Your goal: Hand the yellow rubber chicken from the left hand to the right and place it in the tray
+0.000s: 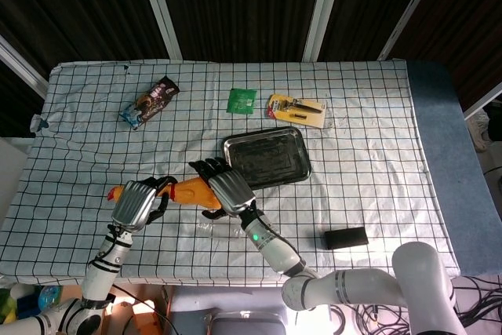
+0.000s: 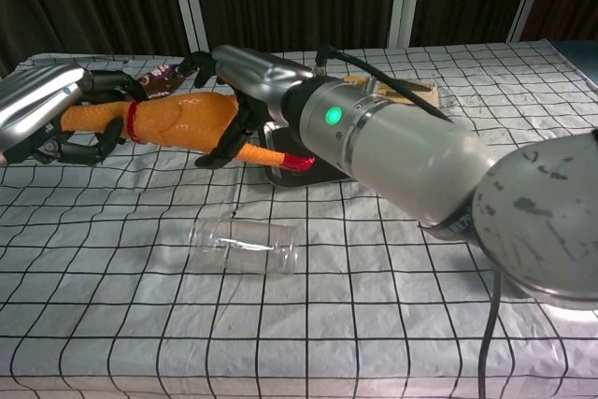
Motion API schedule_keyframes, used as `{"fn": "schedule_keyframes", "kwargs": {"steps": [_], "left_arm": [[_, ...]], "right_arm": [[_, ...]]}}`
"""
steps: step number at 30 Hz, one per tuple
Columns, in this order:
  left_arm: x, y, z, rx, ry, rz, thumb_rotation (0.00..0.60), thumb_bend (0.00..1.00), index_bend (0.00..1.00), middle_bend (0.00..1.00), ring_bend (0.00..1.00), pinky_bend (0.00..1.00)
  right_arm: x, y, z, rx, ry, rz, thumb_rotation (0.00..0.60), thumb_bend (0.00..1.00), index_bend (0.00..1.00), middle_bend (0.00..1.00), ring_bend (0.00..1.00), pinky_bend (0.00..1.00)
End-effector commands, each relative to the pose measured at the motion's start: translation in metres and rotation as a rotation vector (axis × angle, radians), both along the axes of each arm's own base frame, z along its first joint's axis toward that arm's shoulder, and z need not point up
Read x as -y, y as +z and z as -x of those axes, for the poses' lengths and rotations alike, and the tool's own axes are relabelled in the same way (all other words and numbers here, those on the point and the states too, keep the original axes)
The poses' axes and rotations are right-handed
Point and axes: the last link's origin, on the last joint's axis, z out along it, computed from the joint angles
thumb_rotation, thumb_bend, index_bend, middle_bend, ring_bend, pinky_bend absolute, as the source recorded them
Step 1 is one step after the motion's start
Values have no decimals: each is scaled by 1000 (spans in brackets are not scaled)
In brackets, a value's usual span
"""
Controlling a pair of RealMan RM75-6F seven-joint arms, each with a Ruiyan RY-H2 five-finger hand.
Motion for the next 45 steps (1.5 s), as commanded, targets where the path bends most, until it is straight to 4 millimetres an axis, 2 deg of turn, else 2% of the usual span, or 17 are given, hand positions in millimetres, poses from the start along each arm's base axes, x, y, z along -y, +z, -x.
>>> {"fn": "schedule_keyframes", "kwargs": {"steps": [1, 3, 6, 10, 13, 14, 16, 18, 19, 20, 21, 24, 27, 33, 37, 42, 45], "left_arm": [[0, 0, 0, -2, 4, 2, 600, 764, 691, 788, 567, 816], [0, 1, 1, -2, 8, 4, 600, 764, 691, 787, 565, 812], [-1, 1, 2, 1, 13, 4, 600, 764, 689, 786, 563, 808], [-2, 2, 1, 29, 16, -5, 600, 761, 682, 783, 562, 756], [-2, 3, 1, 55, 16, 4, 600, 747, 661, 763, 557, 692], [-3, 3, 1, 63, 16, 10, 600, 735, 624, 736, 537, 648], [-3, 2, 4, 61, 15, 44, 600, 660, 432, 600, 436, 524], [-4, 3, 5, 56, 9, 79, 600, 512, 95, 294, 233, 318], [-5, 5, 5, 74, 4, 83, 600, 474, 30, 191, 169, 252], [-6, 7, 5, 85, -4, 80, 600, 428, 0, 79, 86, 165], [-6, 8, 5, 90, -13, 78, 600, 391, 0, 19, 34, 105], [-6, 15, 4, 108, -48, 61, 600, 296, 0, 0, 0, 26], [-5, 20, 3, 133, -60, 95, 600, 236, 0, 0, 0, 0], [-4, 41, 12, 101, -69, 62, 600, 219, 0, 0, 0, 0], [-3, 62, 30, 52, -47, -17, 600, 218, 0, 0, 0, 0], [3, 94, 64, 34, 35, -80, 600, 233, 0, 0, 0, 0], [5, 101, 70, 35, 52, -89, 600, 237, 0, 0, 0, 0]], "right_arm": [[-3, -5, -6, 40, 13, 62, 600, 156, 631, 521, 538, 712], [-3, -6, -6, 48, 13, 84, 600, 225, 786, 642, 673, 825], [-2, -6, -6, 55, 11, 102, 600, 298, 902, 734, 770, 913], [-2, -4, -7, 64, 6, 105, 600, 370, 981, 790, 829, 977], [-2, -3, -7, 68, 8, 104, 600, 392, 999, 803, 843, 995], [-1, -3, -7, 69, 8, 103, 600, 394, 999, 804, 844, 996], [-1, -2, -7, 71, 8, 101, 600, 396, 1000, 804, 845, 997], [0, -1, -7, 69, 8, 101, 600, 396, 1000, 804, 845, 997], [0, 0, -6, 66, 8, 102, 600, 396, 1000, 804, 845, 997], [0, 0, -6, 64, 7, 102, 600, 396, 1000, 804, 845, 997], [1, 0, -6, 63, 6, 102, 600, 396, 1000, 804, 845, 997], [2, 2, -5, 60, 3, 105, 600, 396, 1000, 805, 845, 997], [2, 3, -5, 66, 1, 106, 600, 396, 1000, 804, 845, 997], [12, 14, 6, 16, -2, 174, 600, 396, 999, 805, 845, 998], [30, 28, 24, -50, -33, 255, 600, 396, 1000, 804, 845, 998], [62, 47, 70, -232, -73, 387, 600, 396, 976, 804, 832, 980], [67, 49, 82, -263, -94, 396, 600, 396, 943, 804, 802, 951]]}}
